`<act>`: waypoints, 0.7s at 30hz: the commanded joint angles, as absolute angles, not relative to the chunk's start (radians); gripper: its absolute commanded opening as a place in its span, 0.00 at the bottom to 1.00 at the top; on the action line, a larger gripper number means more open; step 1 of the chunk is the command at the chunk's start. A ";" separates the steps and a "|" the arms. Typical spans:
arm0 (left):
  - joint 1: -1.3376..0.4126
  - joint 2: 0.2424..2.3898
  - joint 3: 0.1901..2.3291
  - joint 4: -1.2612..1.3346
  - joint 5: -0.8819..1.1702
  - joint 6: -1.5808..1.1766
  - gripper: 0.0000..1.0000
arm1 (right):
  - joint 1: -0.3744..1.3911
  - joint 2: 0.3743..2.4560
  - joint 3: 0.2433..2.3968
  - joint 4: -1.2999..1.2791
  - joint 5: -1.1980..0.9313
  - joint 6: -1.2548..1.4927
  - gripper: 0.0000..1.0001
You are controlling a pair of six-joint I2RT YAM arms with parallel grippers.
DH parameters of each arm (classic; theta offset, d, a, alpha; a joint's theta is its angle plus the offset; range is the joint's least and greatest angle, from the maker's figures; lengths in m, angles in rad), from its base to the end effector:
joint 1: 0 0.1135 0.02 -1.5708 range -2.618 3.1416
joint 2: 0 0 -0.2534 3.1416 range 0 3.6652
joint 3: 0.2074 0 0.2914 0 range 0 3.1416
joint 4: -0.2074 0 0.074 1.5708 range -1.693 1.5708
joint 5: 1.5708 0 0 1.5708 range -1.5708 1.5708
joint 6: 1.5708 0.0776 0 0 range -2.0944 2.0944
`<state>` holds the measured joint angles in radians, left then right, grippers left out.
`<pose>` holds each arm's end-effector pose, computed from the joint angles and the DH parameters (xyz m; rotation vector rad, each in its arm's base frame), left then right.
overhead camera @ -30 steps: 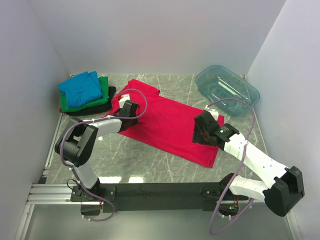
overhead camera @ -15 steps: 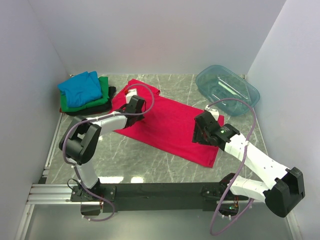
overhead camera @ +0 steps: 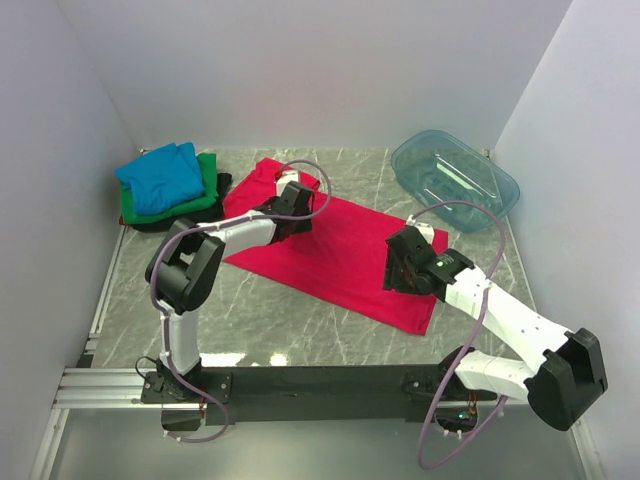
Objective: Fold and stack the t-shirts
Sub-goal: Fold the tshirt
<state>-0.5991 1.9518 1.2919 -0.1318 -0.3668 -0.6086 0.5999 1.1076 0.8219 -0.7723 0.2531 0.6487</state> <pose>0.4114 -0.2472 0.1171 -0.1858 2.2967 -0.1848 0.2342 0.1366 0.1875 0.1489 2.5759 0.1290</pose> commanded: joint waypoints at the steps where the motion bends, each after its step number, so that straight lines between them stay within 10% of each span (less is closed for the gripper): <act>1: -0.607 1.918 1.345 -0.121 -0.365 -0.603 0.59 | 0.607 1.126 0.816 -0.739 0.242 0.643 0.60; 8: -0.560 1.802 1.229 -0.081 -0.416 -0.635 0.83 | 0.611 1.127 0.821 -0.733 0.241 0.638 0.59; 21: -0.462 1.887 1.235 -0.046 -0.316 -0.618 0.83 | 0.620 1.108 0.822 -0.745 0.241 0.638 0.59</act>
